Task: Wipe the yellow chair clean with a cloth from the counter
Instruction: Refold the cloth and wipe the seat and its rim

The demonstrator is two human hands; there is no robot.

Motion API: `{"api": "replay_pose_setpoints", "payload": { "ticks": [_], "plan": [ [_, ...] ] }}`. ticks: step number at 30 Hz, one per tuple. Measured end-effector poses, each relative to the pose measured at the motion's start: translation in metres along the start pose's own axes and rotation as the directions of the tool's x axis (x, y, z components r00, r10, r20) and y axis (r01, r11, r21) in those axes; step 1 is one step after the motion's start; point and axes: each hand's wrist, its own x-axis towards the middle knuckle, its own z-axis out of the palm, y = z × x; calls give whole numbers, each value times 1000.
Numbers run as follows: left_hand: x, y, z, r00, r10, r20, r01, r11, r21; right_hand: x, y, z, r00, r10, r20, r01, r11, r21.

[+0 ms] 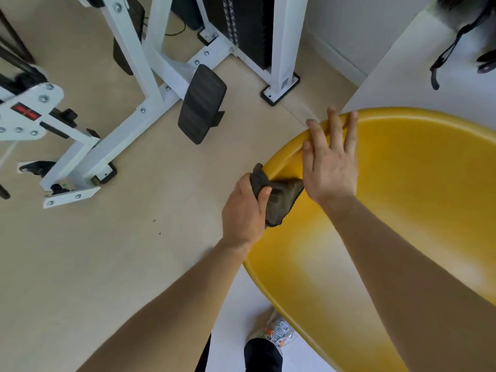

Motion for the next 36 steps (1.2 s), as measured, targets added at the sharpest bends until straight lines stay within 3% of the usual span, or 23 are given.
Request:
{"api": "replay_pose_setpoints", "payload": {
  "ticks": [6,10,14,19,22,25,29,32,36],
  "plan": [
    [57,47,-7,952,282,-118,-262,952,158,5,3,4,1000,3,-1,-3,1000,-9],
    [106,107,-11,973,229,-9,-228,971,78,5,5,2,1000,12,26,-13,1000,26],
    [53,54,-8,952,286,-108,-276,956,97,4,7,0,999,-1,36,-2,998,58],
    [-23,-30,6,999,37,-10,-37,997,63,3,3,4,1000,23,17,-24,997,70],
    [-56,-49,17,988,-151,44,148,988,52,3,5,8,1000,11,8,-12,997,77],
    [-54,-47,16,985,-172,-22,172,985,-3,4,6,11,1000,15,-18,-13,996,83],
    [-14,-17,-8,987,-41,-156,43,999,14,4,6,12,1000,17,-24,-15,999,51],
    [43,51,-23,961,158,-228,-155,987,29,3,4,8,1000,13,-21,-12,998,59],
    [95,132,-21,963,251,-98,-239,964,120,6,13,11,998,-21,54,23,999,-30]
  ]
}}
